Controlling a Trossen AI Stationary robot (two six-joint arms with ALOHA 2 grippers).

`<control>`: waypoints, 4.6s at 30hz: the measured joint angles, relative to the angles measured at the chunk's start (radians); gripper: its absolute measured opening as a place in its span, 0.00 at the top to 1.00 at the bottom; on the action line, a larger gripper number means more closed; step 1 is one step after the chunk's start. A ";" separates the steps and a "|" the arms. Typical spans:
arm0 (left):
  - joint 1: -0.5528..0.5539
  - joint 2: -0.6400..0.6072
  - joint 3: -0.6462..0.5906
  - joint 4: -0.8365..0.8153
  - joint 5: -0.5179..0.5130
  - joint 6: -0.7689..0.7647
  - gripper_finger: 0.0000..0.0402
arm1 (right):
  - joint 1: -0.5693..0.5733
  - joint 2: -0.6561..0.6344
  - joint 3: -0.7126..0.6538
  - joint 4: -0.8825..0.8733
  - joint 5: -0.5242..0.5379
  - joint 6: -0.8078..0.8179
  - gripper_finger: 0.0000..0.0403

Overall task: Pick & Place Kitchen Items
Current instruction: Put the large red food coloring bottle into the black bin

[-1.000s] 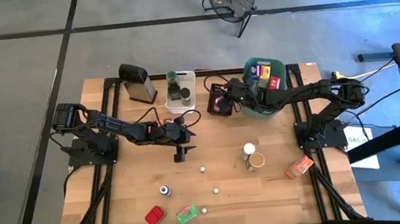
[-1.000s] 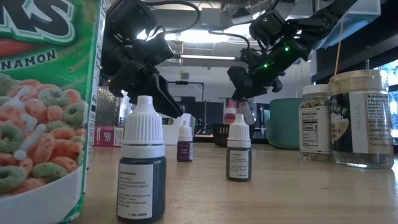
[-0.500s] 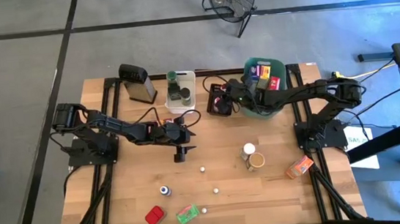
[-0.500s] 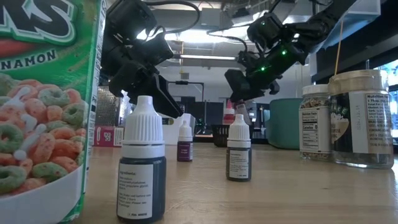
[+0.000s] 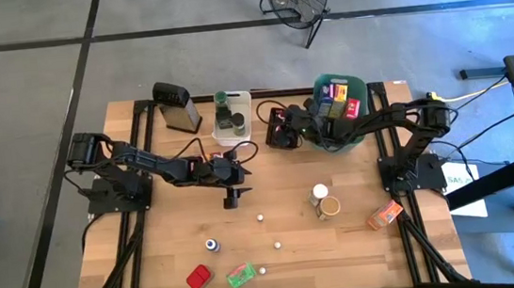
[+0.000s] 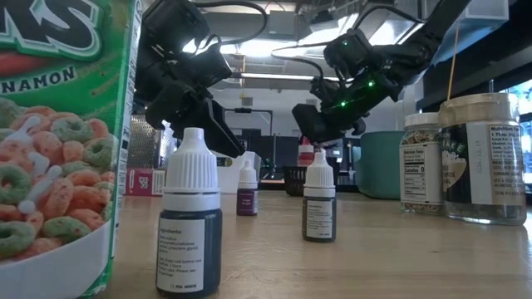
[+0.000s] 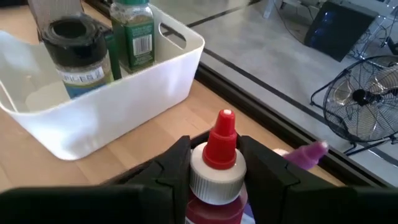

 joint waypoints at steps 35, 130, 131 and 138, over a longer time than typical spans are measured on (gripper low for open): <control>0.000 0.000 0.000 0.000 0.005 0.001 0.43 | 0.000 0.000 0.000 0.085 -0.090 -0.034 0.69; 0.000 0.000 0.000 -0.007 0.009 -0.010 0.43 | 0.196 -0.384 0.005 -0.554 -0.213 0.069 0.57; 0.000 0.000 0.000 -0.005 0.009 -0.015 0.43 | 0.197 -0.382 0.004 -0.574 -0.213 0.088 0.57; 0.000 0.000 0.000 0.003 0.011 -0.024 0.42 | 0.197 -0.349 0.005 -0.585 -0.213 0.203 0.57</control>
